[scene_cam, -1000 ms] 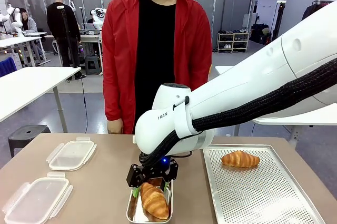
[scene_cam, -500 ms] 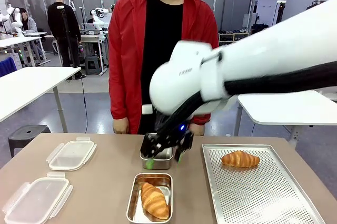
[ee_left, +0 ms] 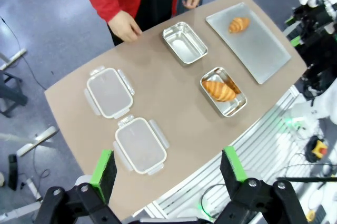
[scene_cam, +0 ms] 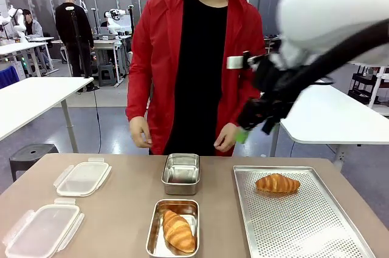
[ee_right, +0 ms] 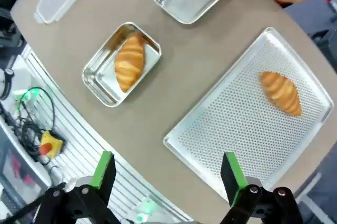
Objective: Place the bread into the airtight container.
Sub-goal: Pick up a Butter Roll and place it into an empty Airtight Container.
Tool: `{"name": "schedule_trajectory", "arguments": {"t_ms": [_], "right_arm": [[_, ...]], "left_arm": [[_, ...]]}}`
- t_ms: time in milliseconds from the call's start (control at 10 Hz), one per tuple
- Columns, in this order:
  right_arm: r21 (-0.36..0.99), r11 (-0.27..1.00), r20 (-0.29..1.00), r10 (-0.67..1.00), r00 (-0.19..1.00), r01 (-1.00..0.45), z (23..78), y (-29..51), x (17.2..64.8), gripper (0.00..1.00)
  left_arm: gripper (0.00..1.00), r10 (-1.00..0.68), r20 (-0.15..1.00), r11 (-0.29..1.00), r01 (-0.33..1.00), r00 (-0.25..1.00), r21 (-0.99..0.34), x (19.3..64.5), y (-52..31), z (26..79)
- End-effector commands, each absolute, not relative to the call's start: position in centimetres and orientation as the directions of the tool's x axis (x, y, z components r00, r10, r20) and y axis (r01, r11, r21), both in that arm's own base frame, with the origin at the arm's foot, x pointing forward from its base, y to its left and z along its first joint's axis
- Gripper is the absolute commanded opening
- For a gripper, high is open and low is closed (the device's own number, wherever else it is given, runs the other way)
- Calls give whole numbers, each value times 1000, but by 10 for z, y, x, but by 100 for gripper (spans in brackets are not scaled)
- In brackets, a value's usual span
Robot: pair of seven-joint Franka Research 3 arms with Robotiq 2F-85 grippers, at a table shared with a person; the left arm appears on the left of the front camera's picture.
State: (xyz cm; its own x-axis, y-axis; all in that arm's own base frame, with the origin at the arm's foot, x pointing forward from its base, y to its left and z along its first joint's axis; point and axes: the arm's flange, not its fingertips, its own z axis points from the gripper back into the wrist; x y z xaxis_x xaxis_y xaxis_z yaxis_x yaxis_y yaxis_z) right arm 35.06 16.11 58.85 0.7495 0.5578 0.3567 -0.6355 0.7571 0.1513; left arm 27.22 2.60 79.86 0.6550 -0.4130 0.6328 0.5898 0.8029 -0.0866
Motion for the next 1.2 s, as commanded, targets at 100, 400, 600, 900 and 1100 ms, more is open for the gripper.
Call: {"name": "schedule_trajectory", "arguments": {"t_ms": [100, 400, 600, 900, 1100], "right_arm": [[243, 690, 484, 523, 701, -682, 558, 93, 371, 100], [291, 662, 523, 494, 694, -691, 486, 104, 436, 100], [239, 706, 520, 487, 702, -667, 498, 94, 431, 100], [295, 724, 622, 350, 701, -623, 587, -41, 344, 100], [302, 764, 705, 224, 673, -570, 619, -123, 274, 100]], "left_arm": [[100, -426, 640, 792, 606, 639, -77, 272, 26, 800], [100, -426, 640, 792, 606, 639, -77, 272, 26, 800], [100, -426, 640, 792, 606, 639, -77, 272, 26, 800], [100, -426, 640, 792, 606, 639, -77, 272, 26, 800], [100, -426, 640, 792, 606, 639, -77, 272, 26, 800]]}}
